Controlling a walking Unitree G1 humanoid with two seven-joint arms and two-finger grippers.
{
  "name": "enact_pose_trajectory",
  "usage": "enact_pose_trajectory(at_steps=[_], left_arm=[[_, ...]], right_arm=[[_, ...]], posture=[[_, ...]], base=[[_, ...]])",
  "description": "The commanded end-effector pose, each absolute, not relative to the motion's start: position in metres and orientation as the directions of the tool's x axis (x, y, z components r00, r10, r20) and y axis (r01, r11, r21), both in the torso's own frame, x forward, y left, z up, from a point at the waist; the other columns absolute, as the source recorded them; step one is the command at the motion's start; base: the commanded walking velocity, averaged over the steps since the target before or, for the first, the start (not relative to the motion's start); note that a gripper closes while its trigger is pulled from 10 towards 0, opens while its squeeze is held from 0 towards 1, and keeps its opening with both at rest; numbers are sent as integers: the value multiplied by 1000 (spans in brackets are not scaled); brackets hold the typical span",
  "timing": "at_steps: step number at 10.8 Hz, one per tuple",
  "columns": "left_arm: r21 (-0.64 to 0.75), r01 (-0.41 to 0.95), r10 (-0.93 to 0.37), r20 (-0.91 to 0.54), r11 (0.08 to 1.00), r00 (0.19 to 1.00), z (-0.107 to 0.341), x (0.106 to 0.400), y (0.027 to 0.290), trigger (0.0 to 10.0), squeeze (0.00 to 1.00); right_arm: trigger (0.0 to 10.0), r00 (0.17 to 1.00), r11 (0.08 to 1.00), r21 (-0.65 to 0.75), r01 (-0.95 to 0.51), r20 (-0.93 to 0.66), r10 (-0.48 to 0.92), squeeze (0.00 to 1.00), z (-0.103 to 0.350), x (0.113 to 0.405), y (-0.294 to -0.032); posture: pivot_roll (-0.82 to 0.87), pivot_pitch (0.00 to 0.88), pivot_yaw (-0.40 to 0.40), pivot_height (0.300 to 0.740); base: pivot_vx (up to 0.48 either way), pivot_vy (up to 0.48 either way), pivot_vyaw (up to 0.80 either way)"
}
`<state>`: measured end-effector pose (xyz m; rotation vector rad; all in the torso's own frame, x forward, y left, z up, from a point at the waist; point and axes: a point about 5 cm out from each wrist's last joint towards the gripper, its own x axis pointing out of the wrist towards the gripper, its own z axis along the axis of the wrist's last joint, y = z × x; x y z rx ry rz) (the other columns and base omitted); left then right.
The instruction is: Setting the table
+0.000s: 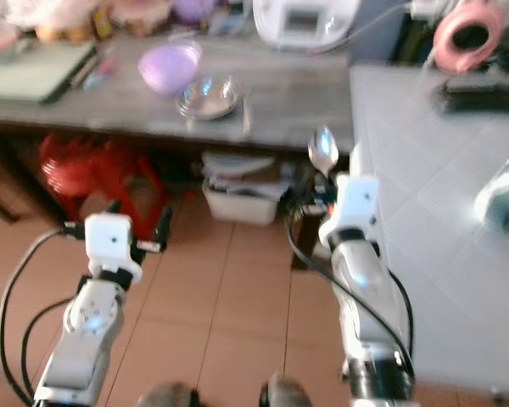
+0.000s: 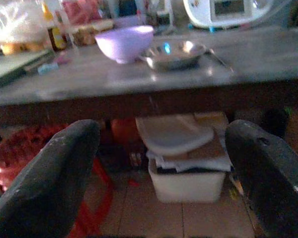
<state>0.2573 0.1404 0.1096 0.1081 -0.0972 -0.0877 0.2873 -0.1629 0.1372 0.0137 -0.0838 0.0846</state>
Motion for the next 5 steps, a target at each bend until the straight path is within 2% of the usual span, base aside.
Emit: enact_pose_trajectory(at_steps=[1, 2, 5], left_arm=[[125, 66, -78, 88, 990, 993, 110, 256, 148, 10000, 0], [122, 80, -93, 99, 989, 991, 112, 257, 145, 10000, 0], [128, 98, -113, 112, 987, 987, 114, 257, 141, 10000, 0]], right_arm=[[0, 987, 993, 4, -121, 107, 120, 0, 140, 284, -153], [0, 984, 990, -23, -140, 111, 142, 0, 139, 277, -151], [0, 980, 989, -24, -147, 132, 149, 0, 145, 286, -147]], posture=[[19, 110, 27, 740], [14, 109, 30, 740], [24, 103, 23, 740]], base=[[480, 0, 0], [480, 0, 0], [480, 0, 0]])
